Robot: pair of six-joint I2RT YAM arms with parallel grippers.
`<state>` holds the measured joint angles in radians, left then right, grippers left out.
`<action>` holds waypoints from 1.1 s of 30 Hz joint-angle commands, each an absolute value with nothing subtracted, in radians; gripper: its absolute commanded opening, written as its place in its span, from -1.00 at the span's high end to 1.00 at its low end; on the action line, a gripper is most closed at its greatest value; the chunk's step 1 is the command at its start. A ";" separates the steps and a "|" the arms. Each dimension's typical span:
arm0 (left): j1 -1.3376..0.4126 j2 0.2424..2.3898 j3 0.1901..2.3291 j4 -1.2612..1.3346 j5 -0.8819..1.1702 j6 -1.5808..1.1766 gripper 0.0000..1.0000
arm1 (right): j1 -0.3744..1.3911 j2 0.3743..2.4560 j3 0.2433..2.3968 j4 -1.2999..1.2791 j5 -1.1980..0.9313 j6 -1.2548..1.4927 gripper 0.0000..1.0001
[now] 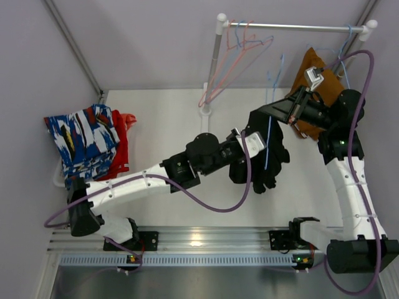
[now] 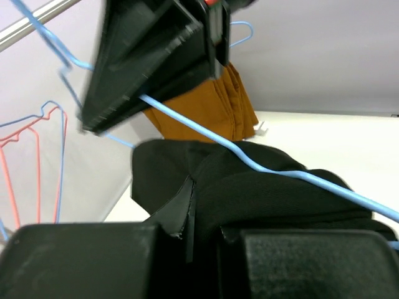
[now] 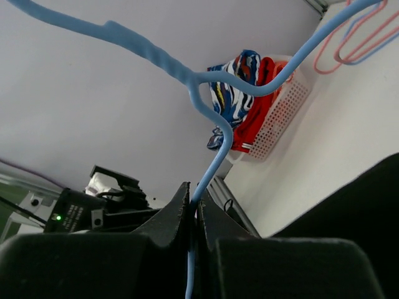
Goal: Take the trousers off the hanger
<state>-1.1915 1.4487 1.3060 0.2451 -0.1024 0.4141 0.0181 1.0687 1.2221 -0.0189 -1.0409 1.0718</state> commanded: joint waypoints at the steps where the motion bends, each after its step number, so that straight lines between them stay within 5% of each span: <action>1: -1.192 1.336 1.425 0.331 -0.129 0.420 1.00 | -0.015 1.055 1.180 -0.051 -1.031 0.974 1.00; 26: -1.192 1.404 1.979 0.413 -0.442 0.788 1.00 | -0.155 1.117 1.094 -0.357 -1.028 0.531 1.00; 33: -0.935 1.342 2.023 0.367 -0.483 0.752 1.00 | -0.156 1.140 1.134 -0.373 -1.034 0.520 1.00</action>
